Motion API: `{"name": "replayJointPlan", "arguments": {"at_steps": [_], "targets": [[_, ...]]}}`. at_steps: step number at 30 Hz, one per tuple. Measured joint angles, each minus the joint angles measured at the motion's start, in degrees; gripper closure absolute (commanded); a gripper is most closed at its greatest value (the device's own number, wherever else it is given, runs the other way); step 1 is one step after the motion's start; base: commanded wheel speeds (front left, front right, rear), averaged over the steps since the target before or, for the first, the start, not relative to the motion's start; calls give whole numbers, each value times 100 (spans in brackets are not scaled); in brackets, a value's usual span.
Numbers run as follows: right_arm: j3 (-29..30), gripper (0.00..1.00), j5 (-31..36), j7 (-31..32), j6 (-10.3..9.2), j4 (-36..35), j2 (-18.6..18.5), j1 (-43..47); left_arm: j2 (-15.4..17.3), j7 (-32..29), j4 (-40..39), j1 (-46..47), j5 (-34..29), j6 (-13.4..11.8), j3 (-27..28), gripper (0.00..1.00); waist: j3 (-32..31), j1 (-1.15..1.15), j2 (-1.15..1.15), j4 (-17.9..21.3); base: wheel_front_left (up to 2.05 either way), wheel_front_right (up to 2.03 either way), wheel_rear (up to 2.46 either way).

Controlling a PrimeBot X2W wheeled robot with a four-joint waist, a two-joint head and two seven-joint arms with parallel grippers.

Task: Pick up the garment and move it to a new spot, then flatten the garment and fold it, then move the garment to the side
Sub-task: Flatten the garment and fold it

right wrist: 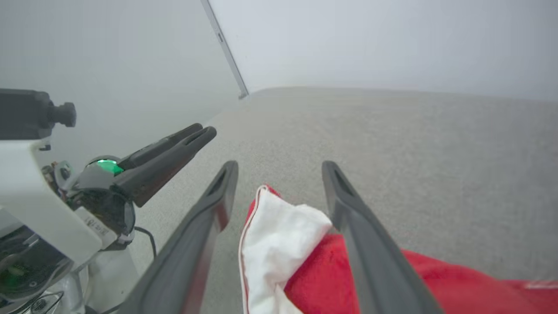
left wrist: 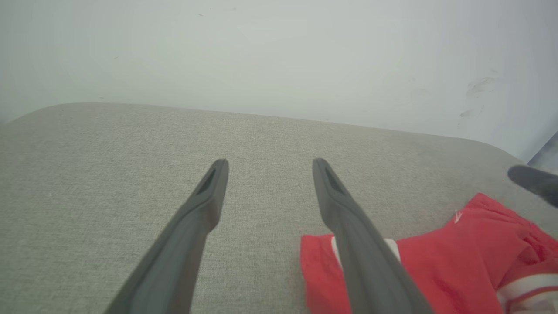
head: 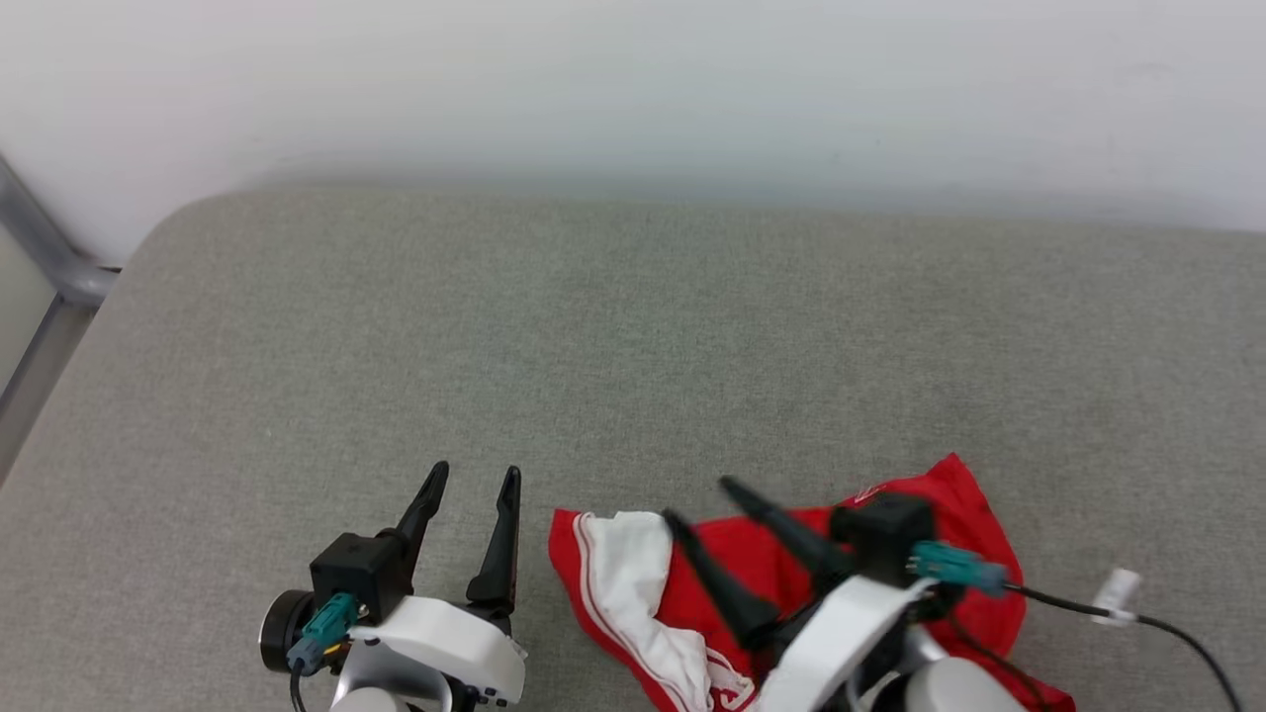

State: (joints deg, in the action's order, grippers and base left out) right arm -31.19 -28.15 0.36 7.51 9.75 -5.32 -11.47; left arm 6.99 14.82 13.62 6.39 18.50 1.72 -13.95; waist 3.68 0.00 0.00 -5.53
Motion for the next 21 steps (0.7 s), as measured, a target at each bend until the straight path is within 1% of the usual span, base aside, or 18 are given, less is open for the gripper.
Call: {"name": "replayJointPlan", "arguments": {"at_steps": [3, 6, 9, 10, 12, 16, 21], "targets": [[480, 0, 292, -349, -1, -172, -21, 177, 16, 1, 15, -58, 36, -23, 8, 0, -121, 0, 0, 50, 0, 0, 0], [1123, 0, 593, -463, -1, -357, -3, 426, 36, 0, 13, -144, 44, -46, 16, 0, -233, 0, 0, 112, 0, 0, 0], [1749, 0, 839, -433, 0, -604, 44, 705, 63, -1, -8, -199, 53, -75, 20, 0, -321, 0, 0, 180, 0, 0, 0], [2373, 0, 1057, -322, -1, -881, 91, 1005, 98, -9, -32, -264, 87, -110, 30, 0, -389, 0, 0, 246, 0, 0, 0], [2741, 0, 1209, -186, -1, -1078, 119, 1210, 121, -11, -62, -285, 93, -124, 44, 0, -418, 0, 0, 292, 0, 0, 0], [3276, 0, 1360, 27, -1, -1436, 156, 1552, 163, -32, -121, -347, 105, -164, 74, 0, -452, 0, 0, 379, 0, 0, 0], [3513, 0, 1466, 302, -1, -1783, 188, 1854, 211, -60, -188, -380, 131, -192, 82, 0, -468, 0, 0, 462, 0, 0, 0]]}}
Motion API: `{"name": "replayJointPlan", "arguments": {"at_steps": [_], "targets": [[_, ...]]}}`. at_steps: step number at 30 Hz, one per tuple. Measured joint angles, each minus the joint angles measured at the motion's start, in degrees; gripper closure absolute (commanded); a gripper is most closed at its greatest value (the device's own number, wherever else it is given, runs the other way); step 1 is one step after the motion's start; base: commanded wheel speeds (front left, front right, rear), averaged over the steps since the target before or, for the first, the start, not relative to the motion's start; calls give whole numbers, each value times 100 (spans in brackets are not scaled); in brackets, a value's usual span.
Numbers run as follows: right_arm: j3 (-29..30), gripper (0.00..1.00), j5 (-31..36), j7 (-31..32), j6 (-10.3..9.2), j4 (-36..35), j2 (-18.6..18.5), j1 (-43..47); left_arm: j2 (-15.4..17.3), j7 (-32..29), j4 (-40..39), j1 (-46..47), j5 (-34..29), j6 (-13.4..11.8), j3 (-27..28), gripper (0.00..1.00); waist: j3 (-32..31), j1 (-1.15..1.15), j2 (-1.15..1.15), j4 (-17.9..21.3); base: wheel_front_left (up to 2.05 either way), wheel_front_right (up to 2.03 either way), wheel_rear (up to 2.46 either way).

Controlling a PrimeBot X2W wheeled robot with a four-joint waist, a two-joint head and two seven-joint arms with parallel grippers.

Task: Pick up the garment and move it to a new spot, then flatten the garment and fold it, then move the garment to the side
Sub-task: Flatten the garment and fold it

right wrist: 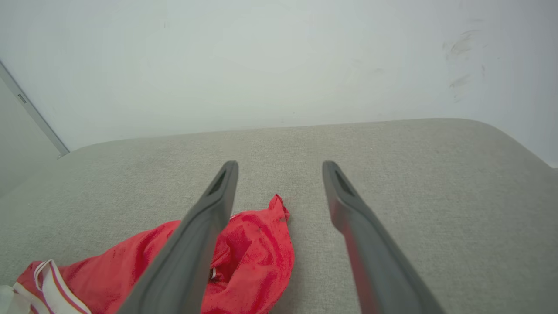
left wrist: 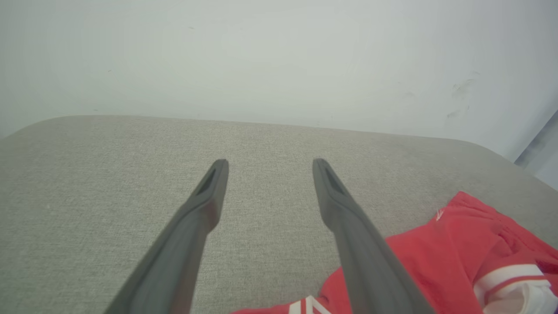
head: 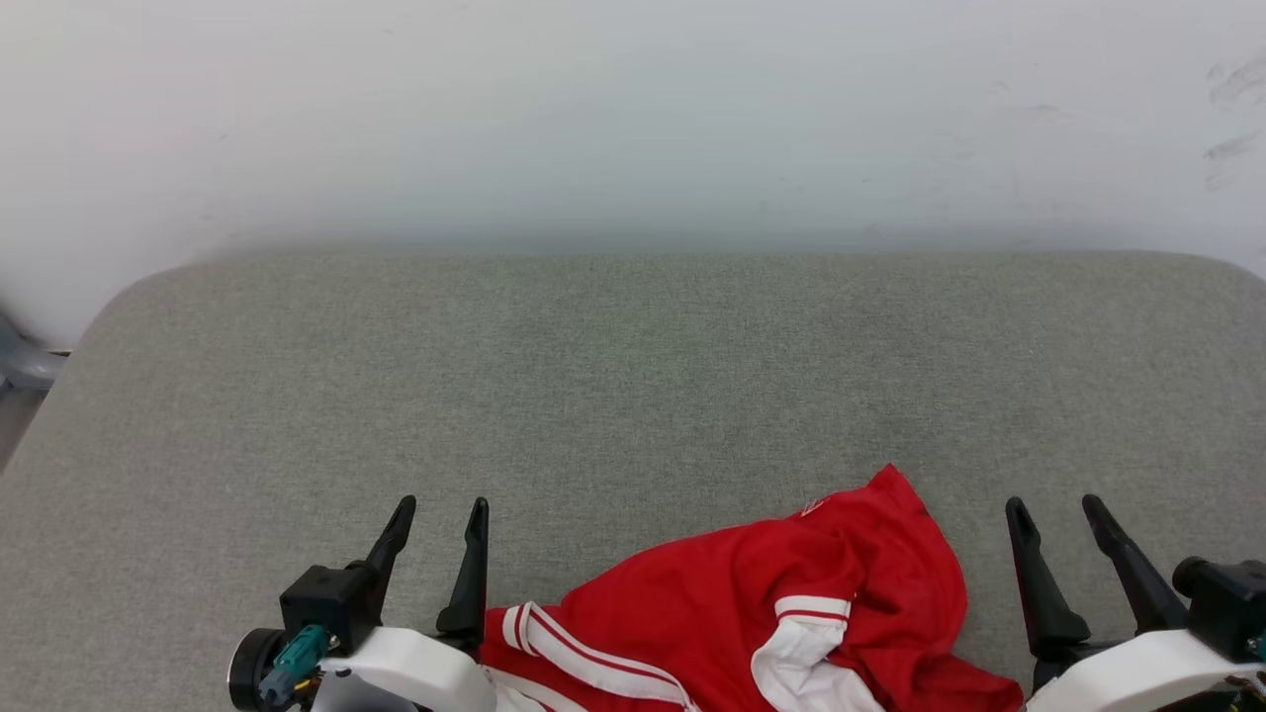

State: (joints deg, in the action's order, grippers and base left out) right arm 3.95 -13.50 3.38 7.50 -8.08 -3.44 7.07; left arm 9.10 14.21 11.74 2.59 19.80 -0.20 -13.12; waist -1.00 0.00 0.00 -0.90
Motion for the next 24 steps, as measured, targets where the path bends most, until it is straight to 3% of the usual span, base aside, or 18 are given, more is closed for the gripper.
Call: {"name": "replayJointPlan", "arguments": {"at_steps": [4, 8, 17, 24], "targets": [[-99, 0, 3, 434, 0, -142, 9, 237, 36, -26, -31, -12, 5, -16, -11, 0, -7, 0, 0, 29, 0, 0, 0], [-466, 0, -120, 1281, 1, -194, -125, 439, 53, -49, -53, -27, 12, -38, -22, 0, -6, 0, 0, 48, 0, 0, 0], [-1790, 0, -794, 2842, 0, -180, -1028, 125, 59, -68, -89, -29, 37, -54, -99, 0, 56, 0, 0, -24, 0, 0, 0], [-2626, 0, -1096, 3204, 0, 258, -1454, -619, -14, -57, -78, 101, 38, -26, -182, 0, 241, -1, 0, -243, 0, 0, 0]]}}
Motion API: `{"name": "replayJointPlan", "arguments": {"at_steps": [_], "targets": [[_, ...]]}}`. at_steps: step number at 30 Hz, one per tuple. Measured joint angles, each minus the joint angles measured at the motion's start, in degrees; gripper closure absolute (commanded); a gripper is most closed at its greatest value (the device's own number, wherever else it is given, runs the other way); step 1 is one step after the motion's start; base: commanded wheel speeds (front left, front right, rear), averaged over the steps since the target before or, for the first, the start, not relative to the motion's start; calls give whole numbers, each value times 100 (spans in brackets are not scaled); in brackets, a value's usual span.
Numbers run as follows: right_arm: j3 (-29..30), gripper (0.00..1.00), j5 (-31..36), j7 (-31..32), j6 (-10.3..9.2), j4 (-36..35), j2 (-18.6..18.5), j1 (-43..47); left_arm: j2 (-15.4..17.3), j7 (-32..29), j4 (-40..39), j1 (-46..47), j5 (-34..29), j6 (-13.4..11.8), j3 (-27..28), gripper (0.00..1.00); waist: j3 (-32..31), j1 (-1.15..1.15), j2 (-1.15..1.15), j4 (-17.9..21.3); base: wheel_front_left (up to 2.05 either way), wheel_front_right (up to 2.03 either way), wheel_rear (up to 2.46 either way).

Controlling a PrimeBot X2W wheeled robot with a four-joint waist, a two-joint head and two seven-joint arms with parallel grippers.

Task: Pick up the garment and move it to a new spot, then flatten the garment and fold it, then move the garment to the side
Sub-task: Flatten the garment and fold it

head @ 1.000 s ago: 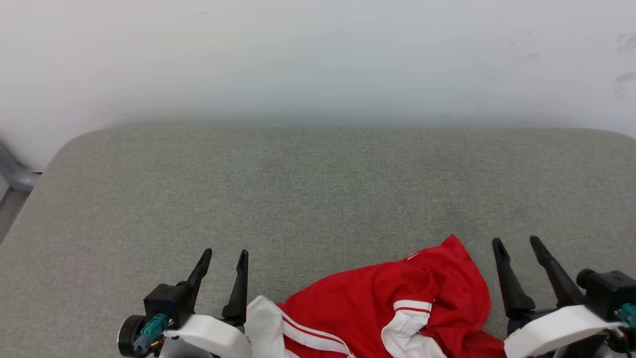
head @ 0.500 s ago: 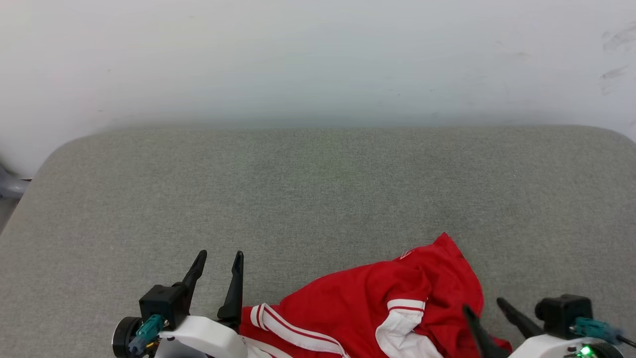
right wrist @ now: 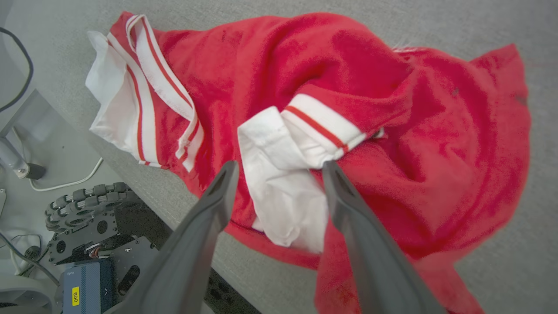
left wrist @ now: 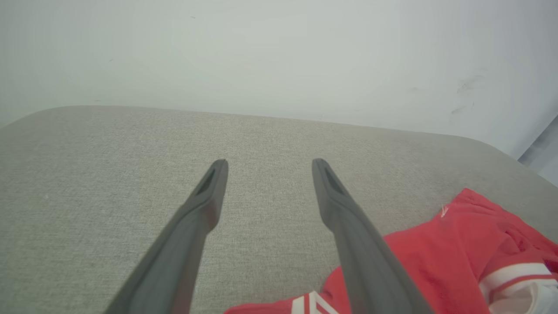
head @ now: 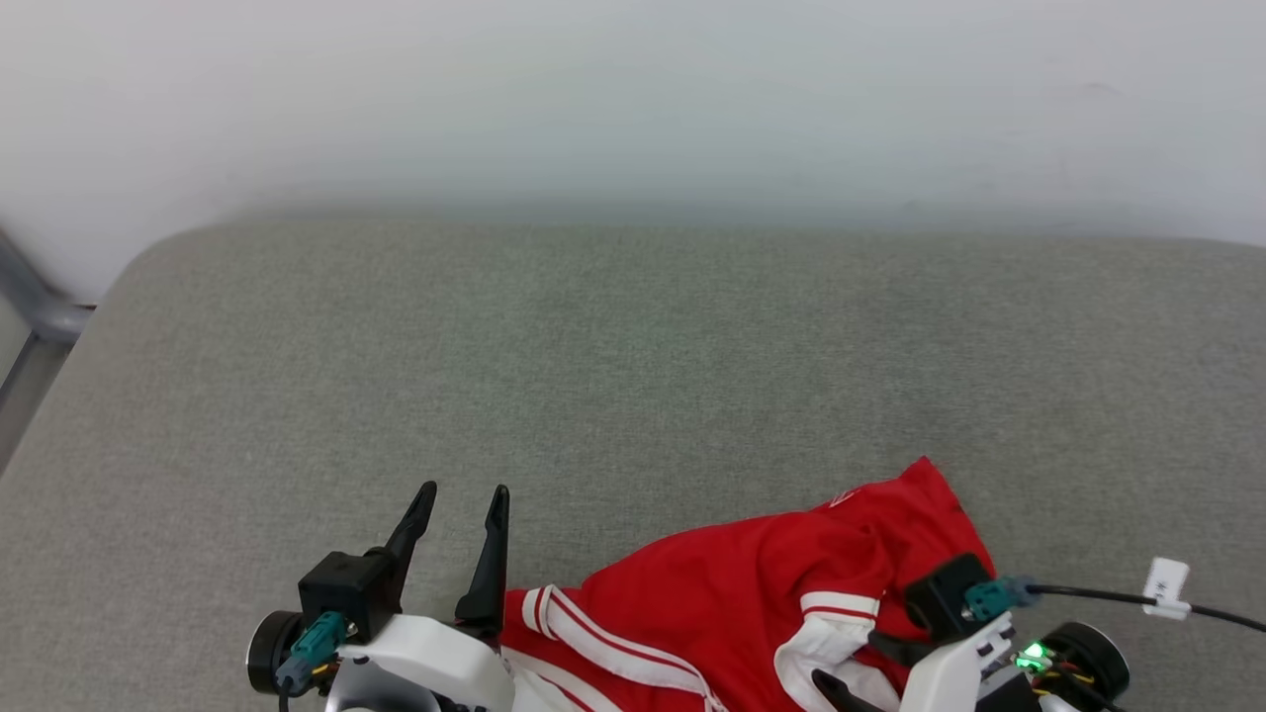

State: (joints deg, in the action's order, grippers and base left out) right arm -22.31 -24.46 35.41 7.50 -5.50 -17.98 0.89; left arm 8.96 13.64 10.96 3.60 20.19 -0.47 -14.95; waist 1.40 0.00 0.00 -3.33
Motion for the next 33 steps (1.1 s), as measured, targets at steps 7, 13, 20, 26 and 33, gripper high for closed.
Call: {"name": "replayJointPlan", "arguments": {"at_steps": [7, 13, 20, 26, 33], "targets": [[-544, 0, -266, 75, 0, 549, -238, -486, -35, 49, 74, 109, 5, 22, -22, 0, 244, 0, 0, -210, 0, 0, 0], [-609, 100, -416, -327, 0, 595, -288, -775, -37, 75, 153, 114, 19, 20, -1, 0, 265, 0, 0, -227, 0, 0, 0], [410, 100, -300, -954, 2, 583, -125, -997, -31, 105, 179, 113, 24, 2, 4, 0, 163, 0, 0, -90, 0, 0, 0], [2023, 100, -211, -1099, 2, 1036, 109, -915, -31, 113, 169, 114, 24, 2, -18, 0, 164, 0, 0, 15, 0, 0, 0], [3715, 100, -214, -1214, 1, 1916, 620, -409, -18, 116, 159, 141, 31, 2, -23, 0, 299, 0, 0, 60, 0, 0, 0]]}}
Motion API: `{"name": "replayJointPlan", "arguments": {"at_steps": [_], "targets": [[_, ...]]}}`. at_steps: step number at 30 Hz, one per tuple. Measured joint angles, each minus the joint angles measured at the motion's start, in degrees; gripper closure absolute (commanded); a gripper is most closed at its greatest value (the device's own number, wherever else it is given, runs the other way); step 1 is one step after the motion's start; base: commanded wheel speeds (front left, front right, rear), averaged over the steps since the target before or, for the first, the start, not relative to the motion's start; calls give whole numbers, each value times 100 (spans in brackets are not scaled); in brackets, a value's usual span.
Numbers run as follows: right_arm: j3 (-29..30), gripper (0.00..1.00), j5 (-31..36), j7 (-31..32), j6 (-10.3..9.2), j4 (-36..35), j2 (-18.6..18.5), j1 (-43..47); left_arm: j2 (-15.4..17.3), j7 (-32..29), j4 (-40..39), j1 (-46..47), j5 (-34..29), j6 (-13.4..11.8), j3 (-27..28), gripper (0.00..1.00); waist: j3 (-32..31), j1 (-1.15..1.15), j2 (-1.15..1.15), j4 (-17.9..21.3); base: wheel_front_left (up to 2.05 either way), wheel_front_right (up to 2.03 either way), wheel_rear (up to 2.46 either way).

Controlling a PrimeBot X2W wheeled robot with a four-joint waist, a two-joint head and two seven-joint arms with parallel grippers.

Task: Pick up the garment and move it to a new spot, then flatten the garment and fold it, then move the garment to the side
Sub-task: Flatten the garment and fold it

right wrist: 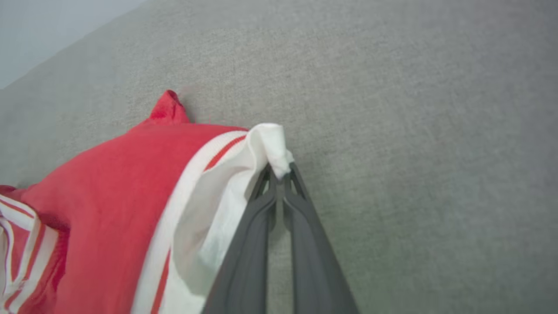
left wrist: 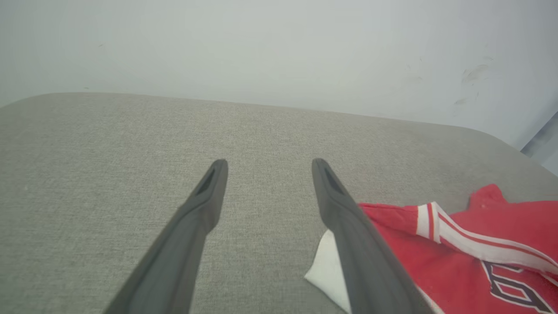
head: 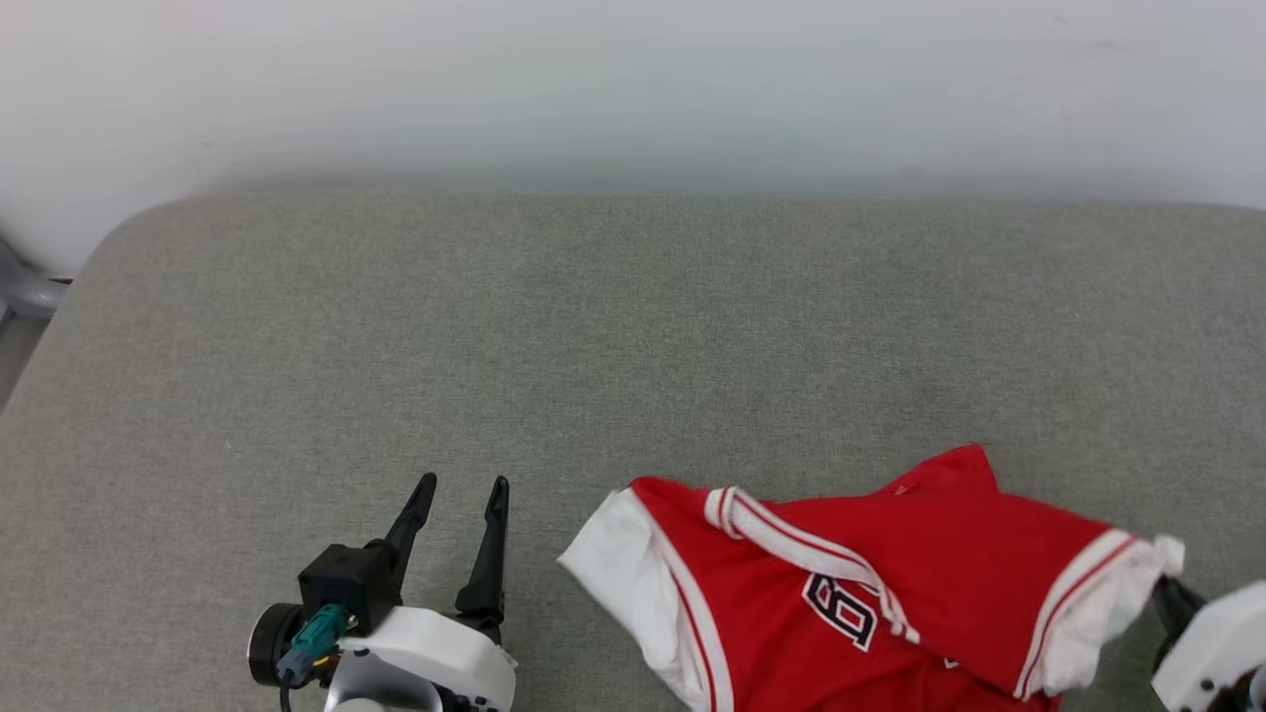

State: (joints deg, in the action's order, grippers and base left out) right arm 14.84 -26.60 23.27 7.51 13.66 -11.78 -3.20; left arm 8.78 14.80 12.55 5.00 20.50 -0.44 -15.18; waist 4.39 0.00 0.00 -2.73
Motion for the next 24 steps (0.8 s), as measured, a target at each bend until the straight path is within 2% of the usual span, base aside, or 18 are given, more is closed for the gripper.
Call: {"name": "replayJointPlan", "arguments": {"at_steps": [3, 4, 5, 6, 12, 17, 21, 24], "targets": [[280, 100, -41, -144, -1, 383, 176, 101, 12, 1, 3, 19, 1, -3, 9, 0, 50, 0, 0, 30, 0, 0, 0], [304, 86, -57, -212, 0, 475, 216, 102, 14, 1, 2, 25, 1, -5, 13, 0, 61, 0, 0, 44, 0, 0, 0], [328, 56, -144, -339, -1, 514, 281, 94, 16, 1, 3, 26, 1, -7, 15, 0, 70, 0, 0, 59, 0, 0, 0], [327, 0, -189, -483, 0, 536, 325, 90, 18, 1, 4, 27, 1, -7, 13, 0, 76, 0, 0, 74, 0, 0, 0], [252, 0, -174, -1610, -1, 486, 361, 92, 41, 2, 26, 30, 18, -13, 13, 0, 13, 0, 0, 130, 0, 0, 0], [146, 0, 296, -2639, -1, 197, 337, 179, 88, 8, 38, 18, 35, -34, 29, 0, -113, 0, 0, 155, 0, 0, 0], [-43, 0, 770, -3005, 0, -134, 355, 336, 124, 7, 45, -79, 48, -110, 53, 0, -259, 0, 0, 177, 0, 0, 0], [-250, 0, 1045, -3037, 0, -475, 447, 519, 155, -1, 41, -152, 42, -208, 75, 0, -377, 1, 0, 192, 0, 0, 0]]}}
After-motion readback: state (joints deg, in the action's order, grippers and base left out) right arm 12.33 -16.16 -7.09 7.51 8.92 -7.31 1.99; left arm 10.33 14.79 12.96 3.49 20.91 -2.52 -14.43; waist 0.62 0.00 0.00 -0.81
